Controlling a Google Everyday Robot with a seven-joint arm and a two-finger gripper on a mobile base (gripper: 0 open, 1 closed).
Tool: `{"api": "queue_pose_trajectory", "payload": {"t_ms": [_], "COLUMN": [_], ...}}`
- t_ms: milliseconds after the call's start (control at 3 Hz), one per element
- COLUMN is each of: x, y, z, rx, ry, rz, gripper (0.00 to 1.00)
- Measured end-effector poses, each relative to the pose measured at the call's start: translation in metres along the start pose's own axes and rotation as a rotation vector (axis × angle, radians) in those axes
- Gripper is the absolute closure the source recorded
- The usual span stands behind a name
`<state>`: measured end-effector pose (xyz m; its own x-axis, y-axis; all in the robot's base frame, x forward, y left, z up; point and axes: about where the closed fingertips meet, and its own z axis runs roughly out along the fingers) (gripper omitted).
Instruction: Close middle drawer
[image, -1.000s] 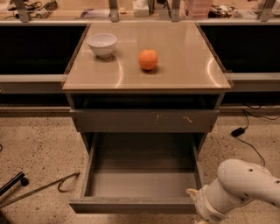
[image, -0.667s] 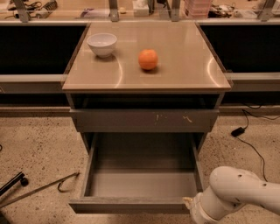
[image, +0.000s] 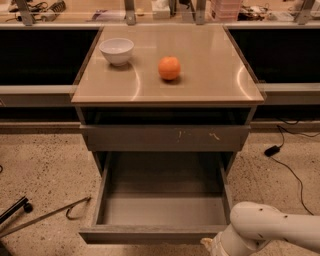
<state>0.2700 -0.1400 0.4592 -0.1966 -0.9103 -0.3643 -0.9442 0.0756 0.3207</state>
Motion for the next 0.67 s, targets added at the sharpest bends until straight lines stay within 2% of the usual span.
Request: {"api": "queue_pose_trajectory", "payload": {"t_ms": [667], "x": [0.0], "y": [-0.03], "z": [0.033], "rx": [-0.031], "ry": [-0.124], "rz": [-0.004], "gripper": [0.0]}}
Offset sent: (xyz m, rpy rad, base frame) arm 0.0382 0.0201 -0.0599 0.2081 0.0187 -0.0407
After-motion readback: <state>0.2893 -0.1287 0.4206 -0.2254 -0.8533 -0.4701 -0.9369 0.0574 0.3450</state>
